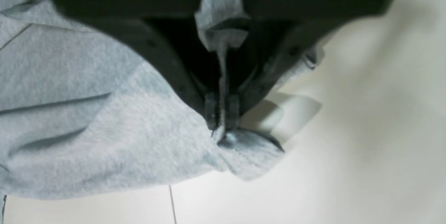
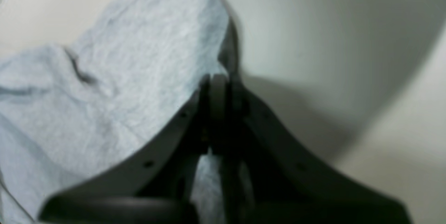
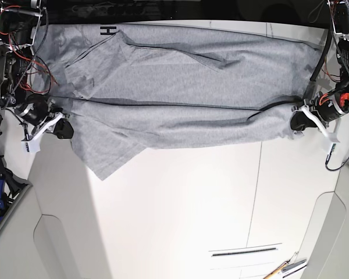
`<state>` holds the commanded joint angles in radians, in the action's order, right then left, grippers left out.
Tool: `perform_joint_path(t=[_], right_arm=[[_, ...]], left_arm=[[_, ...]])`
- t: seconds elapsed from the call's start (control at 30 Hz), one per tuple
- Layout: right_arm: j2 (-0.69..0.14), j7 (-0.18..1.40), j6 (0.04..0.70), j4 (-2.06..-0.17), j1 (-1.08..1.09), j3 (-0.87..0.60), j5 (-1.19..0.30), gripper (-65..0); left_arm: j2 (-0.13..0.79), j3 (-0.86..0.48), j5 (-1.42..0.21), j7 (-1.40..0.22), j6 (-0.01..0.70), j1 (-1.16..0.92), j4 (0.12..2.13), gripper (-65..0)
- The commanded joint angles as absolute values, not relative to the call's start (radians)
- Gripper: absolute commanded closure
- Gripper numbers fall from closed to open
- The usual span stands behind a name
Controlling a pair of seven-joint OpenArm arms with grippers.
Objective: Fold the T-shirt properly
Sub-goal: 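Lift and fold the hem half over toward the collar edge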
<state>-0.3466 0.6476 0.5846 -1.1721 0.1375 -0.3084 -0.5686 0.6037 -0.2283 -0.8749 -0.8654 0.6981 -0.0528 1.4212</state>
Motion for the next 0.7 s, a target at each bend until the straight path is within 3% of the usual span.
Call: perform_joint_path(t=[0.13,0.3,0.47,0.7], right_arm=[[-0.35,0.749,0.591,-1.319,0.135,-0.317,-0.58,0.0],[-0.355,0.842,0.603,-1.476,0.051,-0.413,-0.707,0.0],[-0.371,0.87,0.611,-1.576,-0.06,-0.584,-0.794,0.0],[-0.407,0.946,0.611,-1.581,-0.101,-0.633,-0.87,0.0]], left_arm=[[0.619,-0.228,-0.879,-0.947,0.698,-0.056,1.517,0.0],[0.624,-0.231,-0.879,-1.089,0.698,-0.101,1.663,0.0],[0.679,-0.277,-0.904,-1.104,0.698,-0.142,1.718,0.0],[0.688,-0.354,-0.91,-1.103,0.698,-0.257,1.753,0.0]])
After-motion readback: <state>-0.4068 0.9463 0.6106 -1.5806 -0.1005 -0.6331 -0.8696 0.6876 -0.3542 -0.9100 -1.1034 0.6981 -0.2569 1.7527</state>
